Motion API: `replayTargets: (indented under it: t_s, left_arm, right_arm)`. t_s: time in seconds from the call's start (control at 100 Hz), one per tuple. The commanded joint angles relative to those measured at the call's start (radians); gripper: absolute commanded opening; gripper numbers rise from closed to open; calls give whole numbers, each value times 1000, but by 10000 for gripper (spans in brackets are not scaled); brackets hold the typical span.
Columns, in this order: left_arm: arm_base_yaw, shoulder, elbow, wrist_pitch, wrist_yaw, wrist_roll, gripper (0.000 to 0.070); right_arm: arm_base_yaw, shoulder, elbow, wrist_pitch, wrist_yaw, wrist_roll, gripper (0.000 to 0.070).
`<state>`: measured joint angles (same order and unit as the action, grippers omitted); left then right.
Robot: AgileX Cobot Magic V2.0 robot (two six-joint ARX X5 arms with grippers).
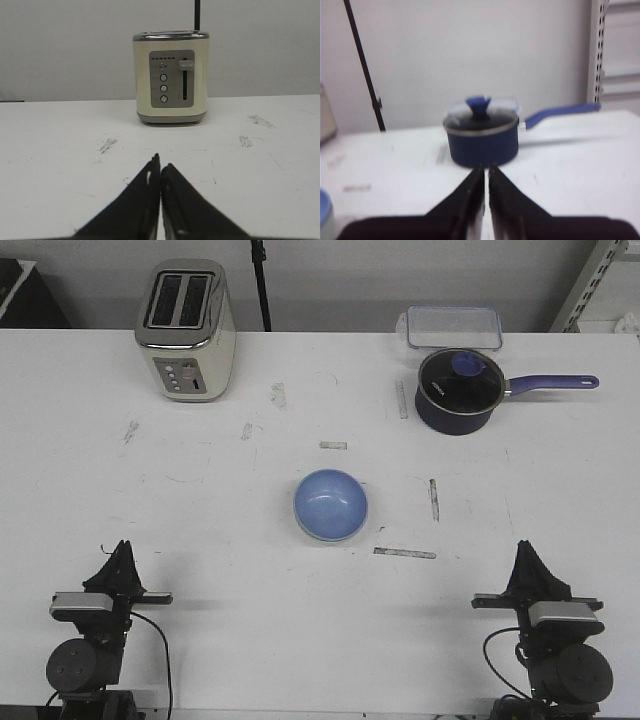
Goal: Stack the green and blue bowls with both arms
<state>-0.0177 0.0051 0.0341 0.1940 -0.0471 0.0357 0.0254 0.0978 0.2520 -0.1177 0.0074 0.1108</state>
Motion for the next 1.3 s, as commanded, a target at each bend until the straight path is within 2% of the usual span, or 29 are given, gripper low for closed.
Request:
replayTargets:
  t_s: [0.0, 0.16, 0.41, 1.29]
  left_arm:
    - [0, -2, -22, 13, 2, 3, 2]
    - [0, -2, -22, 14, 2, 3, 2]
    - [0, -2, -22, 14, 2, 3, 1]
    - [0, -2, -22, 14, 2, 3, 2]
  right_arm:
    - [2, -21, -23, 15, 8, -11, 9]
    - [2, -100, -121, 18, 10, -11, 9]
    - [2, -97, -241, 150, -19, -10, 9]
    - [2, -97, -240, 134, -18, -10, 9]
